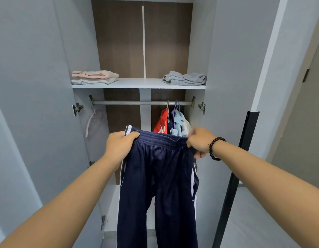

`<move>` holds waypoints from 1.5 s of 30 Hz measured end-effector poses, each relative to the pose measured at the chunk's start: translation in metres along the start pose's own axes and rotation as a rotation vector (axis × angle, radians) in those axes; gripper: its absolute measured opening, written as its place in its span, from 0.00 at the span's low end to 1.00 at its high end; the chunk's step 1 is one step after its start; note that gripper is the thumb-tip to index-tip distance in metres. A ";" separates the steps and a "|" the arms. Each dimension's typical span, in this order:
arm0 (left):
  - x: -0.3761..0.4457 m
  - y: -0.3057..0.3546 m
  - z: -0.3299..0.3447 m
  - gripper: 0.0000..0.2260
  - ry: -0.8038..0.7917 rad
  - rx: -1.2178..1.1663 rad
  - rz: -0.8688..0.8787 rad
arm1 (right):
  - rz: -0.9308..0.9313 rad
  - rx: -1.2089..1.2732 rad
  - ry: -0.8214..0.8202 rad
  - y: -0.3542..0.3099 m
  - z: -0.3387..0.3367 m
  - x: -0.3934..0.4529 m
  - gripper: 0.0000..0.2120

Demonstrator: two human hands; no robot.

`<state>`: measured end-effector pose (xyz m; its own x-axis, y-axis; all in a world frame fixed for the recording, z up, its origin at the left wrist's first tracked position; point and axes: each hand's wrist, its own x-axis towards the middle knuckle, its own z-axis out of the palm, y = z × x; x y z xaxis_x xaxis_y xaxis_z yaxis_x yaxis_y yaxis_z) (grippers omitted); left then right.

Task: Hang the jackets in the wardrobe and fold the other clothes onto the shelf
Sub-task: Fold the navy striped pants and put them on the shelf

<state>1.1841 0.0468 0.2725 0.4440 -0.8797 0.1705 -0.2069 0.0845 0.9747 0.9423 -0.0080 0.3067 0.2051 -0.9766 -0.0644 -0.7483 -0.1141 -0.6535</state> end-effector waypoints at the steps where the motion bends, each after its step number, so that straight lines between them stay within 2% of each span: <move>1: -0.001 0.000 0.002 0.18 0.003 -0.016 -0.011 | -0.004 0.052 -0.005 -0.006 0.001 -0.001 0.06; 4: -0.007 0.004 0.008 0.17 -0.010 -0.038 -0.022 | -0.048 0.192 -0.041 -0.025 0.004 -0.008 0.06; 8: -0.021 0.011 0.016 0.14 -0.156 -0.033 0.039 | -0.182 0.356 -0.044 -0.052 0.010 -0.021 0.09; 13: -0.032 0.019 0.021 0.23 -0.326 -0.038 0.117 | -0.328 0.484 -0.080 -0.079 0.015 -0.037 0.05; 15: -0.034 0.022 0.017 0.23 -0.442 -0.162 0.087 | -0.344 0.522 -0.124 -0.085 0.011 -0.040 0.03; 17: -0.036 0.022 0.010 0.22 -0.528 -0.241 0.108 | -0.348 0.561 -0.216 -0.088 0.005 -0.041 0.07; 20: -0.037 0.018 0.002 0.16 -0.526 -0.212 0.174 | -0.374 0.503 -0.318 -0.087 0.002 -0.041 0.11; 22: -0.039 0.014 -0.001 0.12 -0.509 -0.218 0.170 | -0.451 0.311 -0.243 -0.082 0.002 -0.040 0.11; 25: -0.039 0.008 -0.007 0.08 -0.487 -0.252 0.142 | -0.609 -0.104 -0.013 -0.067 0.001 -0.036 0.07; 27: -0.039 0.006 -0.012 0.09 -0.474 -0.299 0.117 | -0.674 -0.224 -0.021 -0.056 0.002 -0.034 0.04; 31: -0.039 0.005 -0.025 0.09 -0.452 -0.303 0.123 | -0.635 -0.332 -0.096 -0.044 0.010 -0.028 0.10; 33: -0.040 0.007 -0.033 0.08 -0.459 -0.219 0.163 | -0.611 -0.460 -0.082 -0.045 0.013 -0.027 0.14; 34: -0.041 0.007 -0.037 0.07 -0.454 -0.104 0.212 | -0.606 -0.501 -0.084 -0.048 0.013 -0.028 0.16; 36: -0.041 0.008 -0.048 0.08 -0.445 0.158 0.290 | -0.585 -0.523 -0.051 -0.054 0.013 -0.030 0.18; 38: -0.041 0.007 -0.058 0.13 -0.427 0.283 0.289 | -0.576 -0.456 0.032 -0.060 0.016 -0.033 0.18; 41: -0.045 0.003 -0.072 0.15 -0.389 0.263 0.295 | -0.581 -0.332 0.145 -0.067 0.031 -0.037 0.16; 45: -0.051 -0.004 -0.083 0.07 -0.330 0.148 0.350 | -0.600 -0.220 0.302 -0.074 0.056 -0.039 0.12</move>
<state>1.2349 0.1307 0.2719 0.0314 -0.9134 0.4058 -0.4264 0.3550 0.8320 1.0244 0.0489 0.3153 0.4618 -0.7381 0.4919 -0.6778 -0.6514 -0.3411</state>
